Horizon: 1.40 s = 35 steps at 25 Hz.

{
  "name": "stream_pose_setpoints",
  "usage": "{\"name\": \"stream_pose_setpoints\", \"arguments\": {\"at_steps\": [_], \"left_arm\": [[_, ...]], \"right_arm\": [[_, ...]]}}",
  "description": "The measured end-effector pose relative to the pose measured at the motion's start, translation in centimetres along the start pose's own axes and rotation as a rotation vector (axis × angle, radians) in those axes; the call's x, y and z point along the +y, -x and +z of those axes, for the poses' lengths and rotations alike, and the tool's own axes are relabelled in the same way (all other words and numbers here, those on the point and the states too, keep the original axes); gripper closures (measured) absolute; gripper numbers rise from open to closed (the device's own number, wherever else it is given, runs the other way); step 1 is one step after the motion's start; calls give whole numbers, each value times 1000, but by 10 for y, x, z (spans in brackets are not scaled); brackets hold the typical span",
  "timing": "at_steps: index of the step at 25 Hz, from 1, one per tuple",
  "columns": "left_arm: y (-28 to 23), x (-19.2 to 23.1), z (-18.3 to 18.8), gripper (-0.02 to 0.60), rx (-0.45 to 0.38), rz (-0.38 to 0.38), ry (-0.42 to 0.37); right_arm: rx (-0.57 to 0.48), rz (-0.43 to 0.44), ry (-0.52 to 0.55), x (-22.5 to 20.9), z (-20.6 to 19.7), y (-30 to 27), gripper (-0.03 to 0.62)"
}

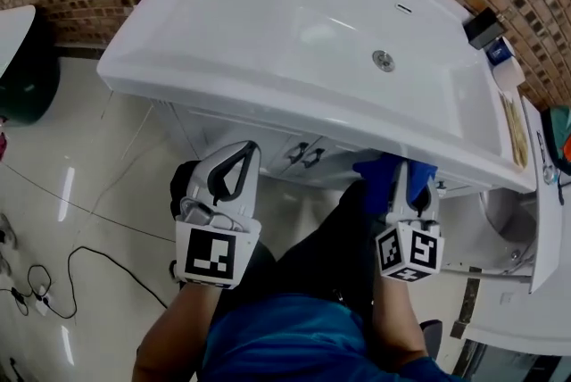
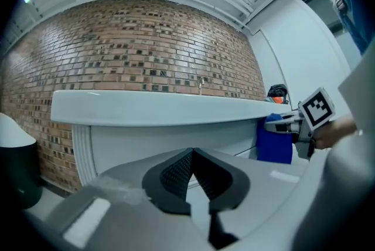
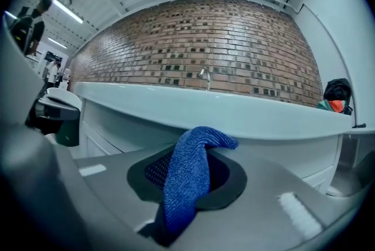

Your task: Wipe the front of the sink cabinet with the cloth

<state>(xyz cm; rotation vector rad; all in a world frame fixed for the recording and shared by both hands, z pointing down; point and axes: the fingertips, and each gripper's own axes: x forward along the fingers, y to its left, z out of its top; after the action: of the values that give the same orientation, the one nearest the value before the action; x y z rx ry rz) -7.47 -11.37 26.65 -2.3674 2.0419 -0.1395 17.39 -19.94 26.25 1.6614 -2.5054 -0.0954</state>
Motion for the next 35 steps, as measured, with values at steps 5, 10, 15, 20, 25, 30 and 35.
{"name": "stream_pose_setpoints", "arguments": {"at_steps": [5,10,15,20,25,30,35], "left_arm": [[7,16,4,580,-14,42,-26],[13,37,7,580,-20,94,-17],[22,60,6,578,-23,146,5],[35,80,1,580,-11,194,-8],[55,100,-6,578,-4,254,-3],[76,120,-15,578,5,295,44],[95,136,-24,578,31,319,51]], "right_arm": [[-20,135,5,65,10,-6,520],[-26,212,15,107,16,-12,520],[-34,276,41,141,21,-15,520],[-54,386,73,195,27,-19,520],[-77,508,75,260,37,-27,520],[-113,635,109,331,47,-36,520],[-116,715,146,387,53,-45,520]]}}
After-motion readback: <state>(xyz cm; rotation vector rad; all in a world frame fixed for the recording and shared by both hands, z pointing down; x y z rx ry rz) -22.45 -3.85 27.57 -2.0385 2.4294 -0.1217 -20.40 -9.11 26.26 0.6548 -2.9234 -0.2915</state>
